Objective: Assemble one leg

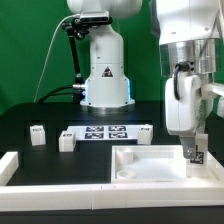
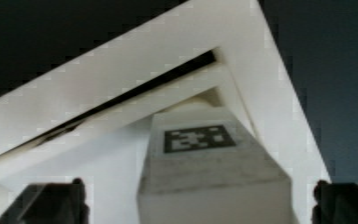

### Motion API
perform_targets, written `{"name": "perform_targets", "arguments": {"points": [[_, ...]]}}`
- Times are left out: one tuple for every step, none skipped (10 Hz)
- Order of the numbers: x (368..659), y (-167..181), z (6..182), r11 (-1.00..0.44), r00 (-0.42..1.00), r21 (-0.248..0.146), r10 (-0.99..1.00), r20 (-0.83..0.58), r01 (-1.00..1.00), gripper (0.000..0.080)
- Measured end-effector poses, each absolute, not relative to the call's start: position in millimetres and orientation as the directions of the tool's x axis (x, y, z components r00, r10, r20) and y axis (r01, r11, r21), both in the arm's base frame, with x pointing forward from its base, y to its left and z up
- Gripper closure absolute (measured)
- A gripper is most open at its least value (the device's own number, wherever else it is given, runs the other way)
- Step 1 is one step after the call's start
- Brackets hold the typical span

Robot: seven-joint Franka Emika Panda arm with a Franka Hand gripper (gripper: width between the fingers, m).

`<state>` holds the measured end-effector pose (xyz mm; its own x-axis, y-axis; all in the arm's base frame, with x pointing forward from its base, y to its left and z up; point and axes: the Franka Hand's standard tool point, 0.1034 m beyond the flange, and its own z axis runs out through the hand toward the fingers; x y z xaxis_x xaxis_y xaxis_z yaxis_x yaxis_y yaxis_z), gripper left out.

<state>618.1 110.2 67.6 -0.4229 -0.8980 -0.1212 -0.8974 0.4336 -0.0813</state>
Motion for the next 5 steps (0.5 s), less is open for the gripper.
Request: {"name": "perform_targets", "arguments": {"points": [[618.1,110.2,67.6,0.433,-0.423,-0.081,-0.898,-0.121,-0.898,0.0152],[618.1,110.2,67.6,0.433,-0.422,-0.081,-0.898,-0.121,-0.898,0.0152],[618.1,110.2,67.6,0.433,-0.422,-0.081,-0.898,-0.121,-0.898,0.0151],[618.1,110.2,67.6,0.432,-0.422,-0.081,-0.899,-0.121,-0.898,0.0151],[618.1,110.2,67.5,0.432,-0.422,-0.081,-0.899,-0.121,-0.898,0.0151]]}}
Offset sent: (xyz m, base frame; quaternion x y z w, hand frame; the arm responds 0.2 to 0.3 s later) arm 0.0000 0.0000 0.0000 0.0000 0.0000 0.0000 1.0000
